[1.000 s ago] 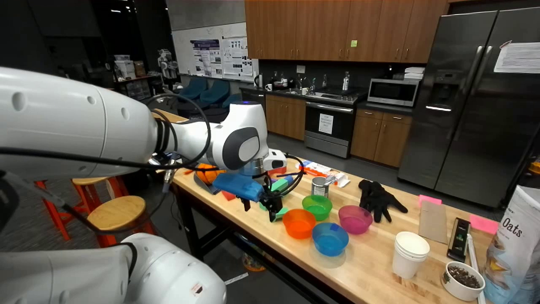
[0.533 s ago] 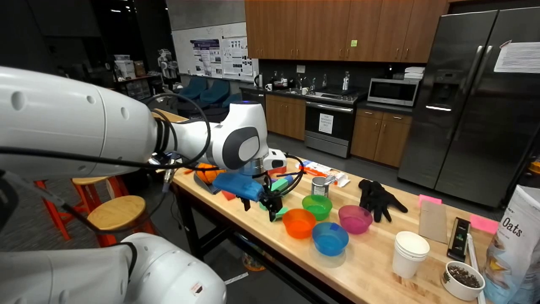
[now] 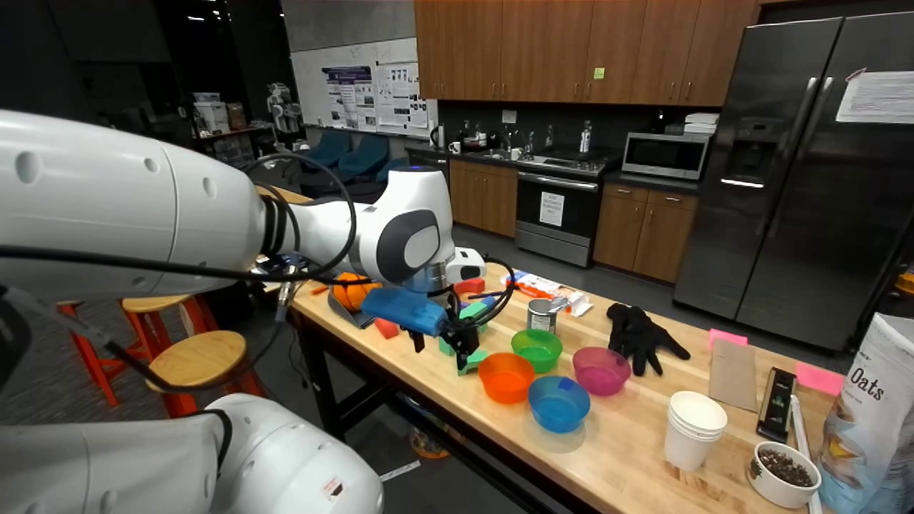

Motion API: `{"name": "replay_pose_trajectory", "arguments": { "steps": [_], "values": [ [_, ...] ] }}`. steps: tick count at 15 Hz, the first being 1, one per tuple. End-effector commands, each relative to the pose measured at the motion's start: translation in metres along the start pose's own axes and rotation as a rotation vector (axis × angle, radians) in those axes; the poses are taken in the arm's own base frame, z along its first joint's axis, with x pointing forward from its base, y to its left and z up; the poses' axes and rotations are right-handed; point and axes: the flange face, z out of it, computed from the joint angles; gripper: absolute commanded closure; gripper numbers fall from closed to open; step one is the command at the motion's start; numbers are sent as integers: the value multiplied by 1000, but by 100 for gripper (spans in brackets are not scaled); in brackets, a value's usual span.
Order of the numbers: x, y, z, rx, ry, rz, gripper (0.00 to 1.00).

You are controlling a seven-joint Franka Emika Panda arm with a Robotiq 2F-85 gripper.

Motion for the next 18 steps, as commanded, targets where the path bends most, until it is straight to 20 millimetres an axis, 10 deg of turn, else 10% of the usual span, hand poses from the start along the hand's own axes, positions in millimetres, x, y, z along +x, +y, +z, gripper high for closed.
{"name": "replay_pose_trajectory", "arguments": {
  "steps": [1, 13, 18],
  "values": [
    [5, -5, -12, 15, 2, -5, 0],
    [45, -29, -138, 109, 171, -35, 0],
    [23, -24, -100, 127, 155, -29, 0]
  ]
}}
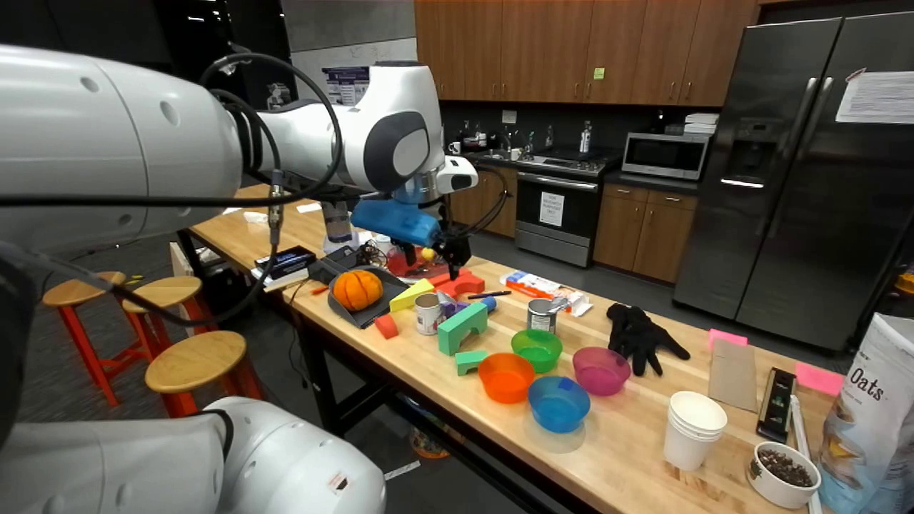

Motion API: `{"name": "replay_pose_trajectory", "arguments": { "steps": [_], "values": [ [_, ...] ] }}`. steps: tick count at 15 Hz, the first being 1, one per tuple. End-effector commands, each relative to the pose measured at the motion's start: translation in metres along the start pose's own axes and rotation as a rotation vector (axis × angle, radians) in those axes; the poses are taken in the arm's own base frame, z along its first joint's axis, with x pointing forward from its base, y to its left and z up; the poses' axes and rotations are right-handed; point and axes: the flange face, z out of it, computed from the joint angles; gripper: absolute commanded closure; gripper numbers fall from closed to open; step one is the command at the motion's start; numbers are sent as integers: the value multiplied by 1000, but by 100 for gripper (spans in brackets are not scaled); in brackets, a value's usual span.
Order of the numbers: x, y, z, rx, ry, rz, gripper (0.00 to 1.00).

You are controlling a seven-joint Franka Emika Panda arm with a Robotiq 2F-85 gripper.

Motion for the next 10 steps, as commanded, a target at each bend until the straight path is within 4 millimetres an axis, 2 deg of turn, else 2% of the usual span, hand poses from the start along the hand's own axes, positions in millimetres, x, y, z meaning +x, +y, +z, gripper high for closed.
{"name": "replay_pose_trajectory", "arguments": {
  "steps": [1, 6, 7, 9, 10],
  "values": [
    [-27, 9, 51, 0, -55, -4, 0],
    [-66, 22, 140, -65, -187, -47, 0],
    [-49, 24, 141, -80, -215, -61, 0],
    [-55, 31, 154, -117, -239, -95, 0],
    [-57, 23, 142, -94, -226, -63, 0]
  ]
}}
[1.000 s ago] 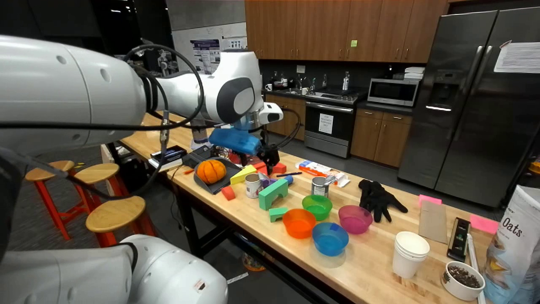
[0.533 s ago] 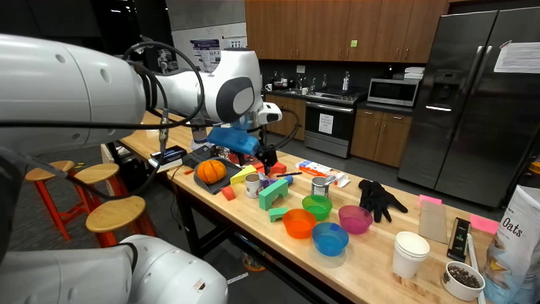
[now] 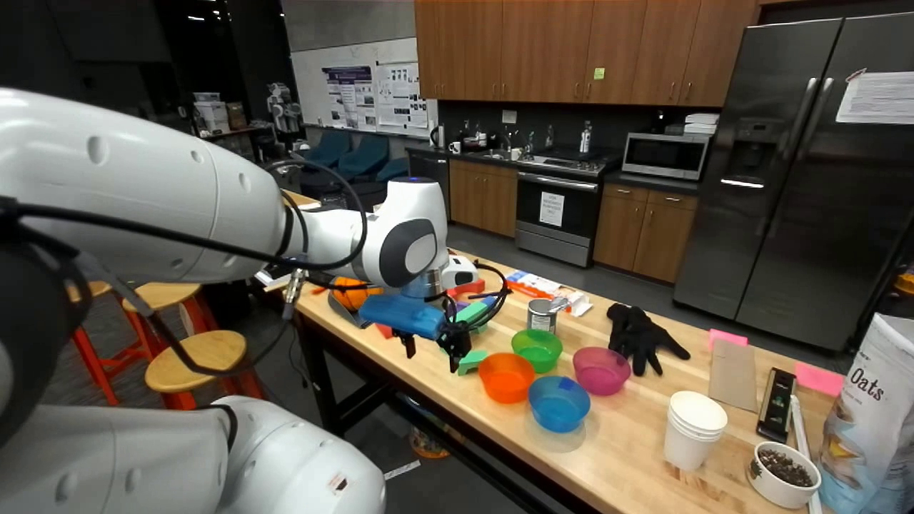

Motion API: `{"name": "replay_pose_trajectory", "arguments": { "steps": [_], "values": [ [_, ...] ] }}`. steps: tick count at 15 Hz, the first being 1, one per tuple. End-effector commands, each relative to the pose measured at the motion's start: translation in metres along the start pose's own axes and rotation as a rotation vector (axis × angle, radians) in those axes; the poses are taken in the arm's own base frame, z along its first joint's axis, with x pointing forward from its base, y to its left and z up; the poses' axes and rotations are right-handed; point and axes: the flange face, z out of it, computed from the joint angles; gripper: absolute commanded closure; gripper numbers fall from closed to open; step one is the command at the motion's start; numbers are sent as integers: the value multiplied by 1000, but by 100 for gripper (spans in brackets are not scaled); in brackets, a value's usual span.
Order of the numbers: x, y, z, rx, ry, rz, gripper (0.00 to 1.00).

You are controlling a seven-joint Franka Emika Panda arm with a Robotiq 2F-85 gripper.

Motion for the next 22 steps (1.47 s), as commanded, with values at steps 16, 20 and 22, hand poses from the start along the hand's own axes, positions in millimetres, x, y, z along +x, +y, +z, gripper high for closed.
{"name": "replay_pose_trajectory", "arguments": {
  "steps": [16, 20, 22],
  "values": [
    [12, -14, 34, -90, -98, -58, 0],
    [13, -38, 88, -247, -230, -136, 0],
    [9, -45, 117, -334, -301, -178, 0]
  ]
}}
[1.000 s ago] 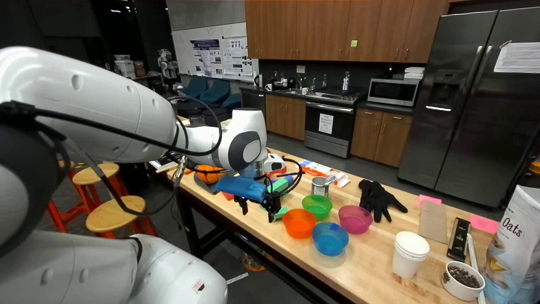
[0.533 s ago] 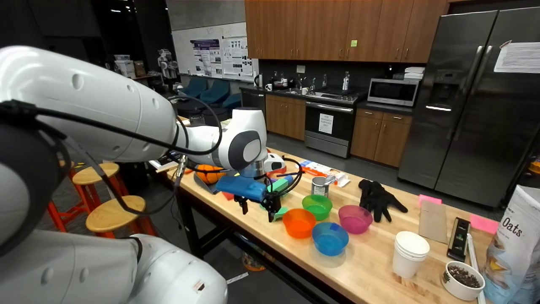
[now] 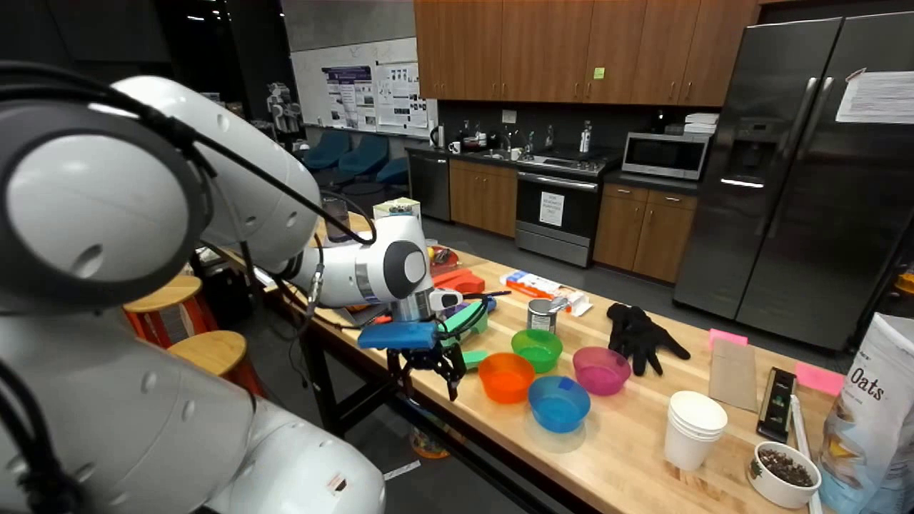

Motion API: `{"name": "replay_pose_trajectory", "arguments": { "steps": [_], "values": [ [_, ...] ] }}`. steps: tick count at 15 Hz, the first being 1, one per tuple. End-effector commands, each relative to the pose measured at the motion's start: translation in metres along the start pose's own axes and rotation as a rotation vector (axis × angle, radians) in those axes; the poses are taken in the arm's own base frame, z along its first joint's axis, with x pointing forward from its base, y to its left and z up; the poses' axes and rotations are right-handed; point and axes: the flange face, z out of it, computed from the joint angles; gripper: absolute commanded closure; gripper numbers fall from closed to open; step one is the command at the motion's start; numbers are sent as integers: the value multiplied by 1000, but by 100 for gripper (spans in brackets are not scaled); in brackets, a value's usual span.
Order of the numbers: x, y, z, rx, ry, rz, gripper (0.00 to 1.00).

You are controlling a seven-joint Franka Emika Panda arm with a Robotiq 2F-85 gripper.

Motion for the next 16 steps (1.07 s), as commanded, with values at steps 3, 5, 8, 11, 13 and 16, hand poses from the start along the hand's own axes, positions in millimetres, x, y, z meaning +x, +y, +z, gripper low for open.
{"name": "replay_pose_trajectory", "arguments": {
  "steps": [3, 5, 8, 11, 13, 16],
  "values": [
    [3, -36, 72, -234, -203, -96, 0],
    [0, -41, 90, -319, -277, -129, 0],
    [-3, -45, 108, -440, -397, -190, 0],
    [14, -41, 102, -262, -244, -89, 0],
    [22, -42, 90, -171, -193, -43, 0],
    [22, -48, 77, -38, -118, 56, 0]
  ]
}}
